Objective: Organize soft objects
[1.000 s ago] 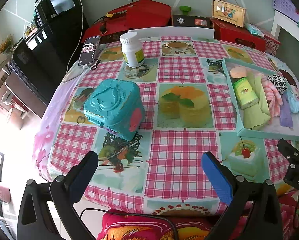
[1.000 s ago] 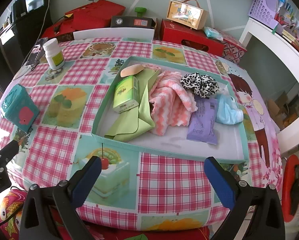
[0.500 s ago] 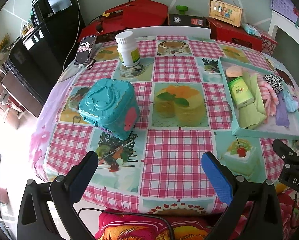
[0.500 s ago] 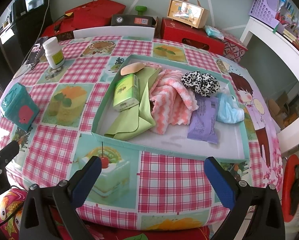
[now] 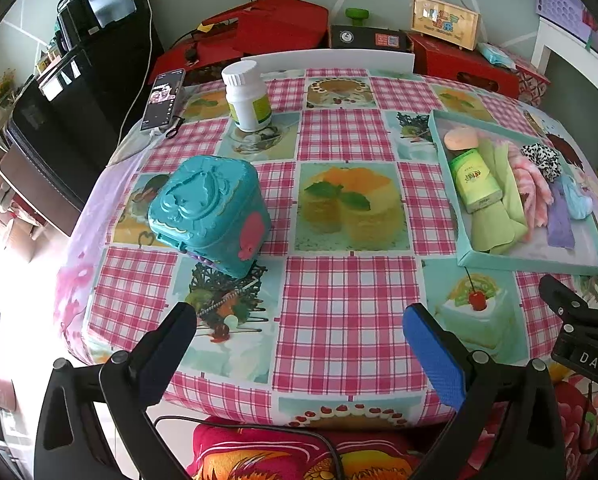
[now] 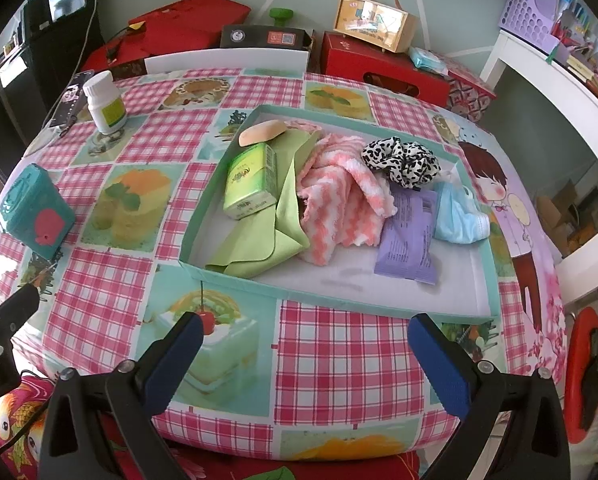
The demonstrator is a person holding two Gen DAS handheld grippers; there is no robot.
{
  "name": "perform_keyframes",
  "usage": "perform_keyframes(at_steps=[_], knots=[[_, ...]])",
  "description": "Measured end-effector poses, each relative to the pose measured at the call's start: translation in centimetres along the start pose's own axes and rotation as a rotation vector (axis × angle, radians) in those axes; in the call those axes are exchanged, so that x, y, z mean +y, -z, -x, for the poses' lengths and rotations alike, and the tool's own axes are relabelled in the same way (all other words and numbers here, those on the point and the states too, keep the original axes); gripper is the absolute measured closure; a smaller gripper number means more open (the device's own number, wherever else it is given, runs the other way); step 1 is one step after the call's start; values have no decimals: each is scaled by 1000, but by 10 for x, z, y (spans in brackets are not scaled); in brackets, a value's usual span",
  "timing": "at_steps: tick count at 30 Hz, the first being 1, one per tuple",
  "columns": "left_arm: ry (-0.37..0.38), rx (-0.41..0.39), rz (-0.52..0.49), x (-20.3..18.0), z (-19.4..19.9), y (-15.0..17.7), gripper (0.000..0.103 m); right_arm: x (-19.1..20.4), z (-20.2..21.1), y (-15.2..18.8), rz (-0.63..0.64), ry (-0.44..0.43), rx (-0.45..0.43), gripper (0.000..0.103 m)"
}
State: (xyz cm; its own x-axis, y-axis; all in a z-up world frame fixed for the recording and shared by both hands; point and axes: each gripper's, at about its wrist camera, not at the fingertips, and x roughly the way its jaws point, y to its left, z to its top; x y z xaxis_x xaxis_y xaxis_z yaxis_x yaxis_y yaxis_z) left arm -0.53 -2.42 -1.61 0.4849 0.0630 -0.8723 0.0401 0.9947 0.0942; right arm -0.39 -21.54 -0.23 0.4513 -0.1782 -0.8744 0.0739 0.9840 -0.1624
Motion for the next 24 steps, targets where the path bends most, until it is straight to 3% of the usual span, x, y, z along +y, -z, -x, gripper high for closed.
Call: perform_keyframes(at_steps=[24], knots=[[2,8,-8,-1,-1,2,1,-2,-3,1,-2,0,12,0]])
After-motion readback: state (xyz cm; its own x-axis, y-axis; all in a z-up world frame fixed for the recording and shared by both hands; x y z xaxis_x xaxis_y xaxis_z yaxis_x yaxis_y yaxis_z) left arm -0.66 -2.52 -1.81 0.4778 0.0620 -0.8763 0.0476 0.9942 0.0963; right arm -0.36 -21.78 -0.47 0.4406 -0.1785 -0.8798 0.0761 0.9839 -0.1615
